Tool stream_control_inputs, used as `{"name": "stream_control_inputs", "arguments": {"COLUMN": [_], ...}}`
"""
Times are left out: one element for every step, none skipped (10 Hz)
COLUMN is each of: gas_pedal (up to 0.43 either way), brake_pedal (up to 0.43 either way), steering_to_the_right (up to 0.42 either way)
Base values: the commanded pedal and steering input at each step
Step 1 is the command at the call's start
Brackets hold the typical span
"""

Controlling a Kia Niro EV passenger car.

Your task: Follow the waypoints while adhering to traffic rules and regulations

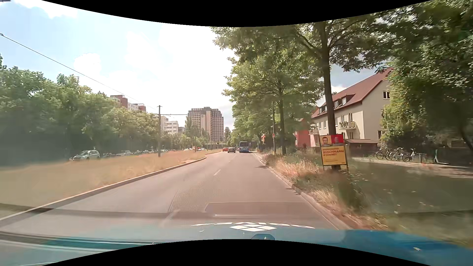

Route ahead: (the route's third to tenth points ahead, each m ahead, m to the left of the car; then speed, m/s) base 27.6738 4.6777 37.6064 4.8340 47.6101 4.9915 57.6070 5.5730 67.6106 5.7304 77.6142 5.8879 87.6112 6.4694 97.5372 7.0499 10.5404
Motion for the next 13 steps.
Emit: {"name": "stream_control_inputs", "arguments": {"gas_pedal": [0.22, 0.22, 0.22, 0.22, 0.22, 0.22, 0.22, 0.209, 0.209, 0.209, 0.209, 0.209, 0.209], "brake_pedal": [0.0, 0.0, 0.0, 0.0, 0.0, 0.0, 0.0, 0.0, 0.0, 0.0, 0.0, 0.0, 0.0], "steering_to_the_right": [-0.002, -0.003, -0.003, -0.003, -0.003, -0.003, -0.003, -0.003, -0.005, -0.006, -0.006, -0.005, -0.005]}}
